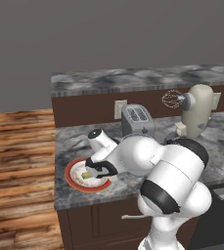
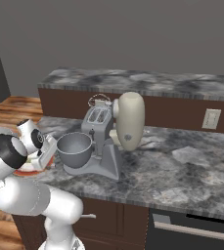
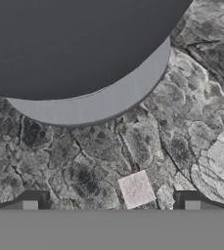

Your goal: Add butter and sugar cubes to the stand mixer bowl and then turn on the stand mixer to begin making frosting.

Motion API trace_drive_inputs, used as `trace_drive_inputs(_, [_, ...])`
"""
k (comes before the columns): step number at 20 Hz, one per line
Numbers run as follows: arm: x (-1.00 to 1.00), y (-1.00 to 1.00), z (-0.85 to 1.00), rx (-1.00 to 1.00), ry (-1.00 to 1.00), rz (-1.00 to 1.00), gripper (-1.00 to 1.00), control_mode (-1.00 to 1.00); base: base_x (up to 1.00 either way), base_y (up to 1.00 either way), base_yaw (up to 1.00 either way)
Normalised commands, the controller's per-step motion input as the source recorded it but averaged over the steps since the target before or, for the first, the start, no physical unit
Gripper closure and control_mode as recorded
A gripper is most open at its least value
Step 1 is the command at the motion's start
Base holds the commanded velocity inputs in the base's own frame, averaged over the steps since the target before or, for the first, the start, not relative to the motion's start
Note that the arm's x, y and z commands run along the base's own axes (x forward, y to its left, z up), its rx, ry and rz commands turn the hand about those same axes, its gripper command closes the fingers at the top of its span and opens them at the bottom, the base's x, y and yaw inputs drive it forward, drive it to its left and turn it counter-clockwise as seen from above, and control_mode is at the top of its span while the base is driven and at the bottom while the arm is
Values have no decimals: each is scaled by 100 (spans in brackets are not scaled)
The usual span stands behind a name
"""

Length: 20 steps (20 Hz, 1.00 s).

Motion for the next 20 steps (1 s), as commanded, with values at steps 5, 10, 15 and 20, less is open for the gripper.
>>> trace_drive_inputs(5, [-15,0,-14,0,2,0,-100,-100,0,0,0])
trace_drive_inputs(10, [-36,0,-16,0,0,-1,-100,-100,0,0,0])
trace_drive_inputs(15, [-2,-4,-3,0,1,-1,100,-100,0,0,0])
trace_drive_inputs(20, [2,-18,0,0,2,0,100,-100,0,0,0])
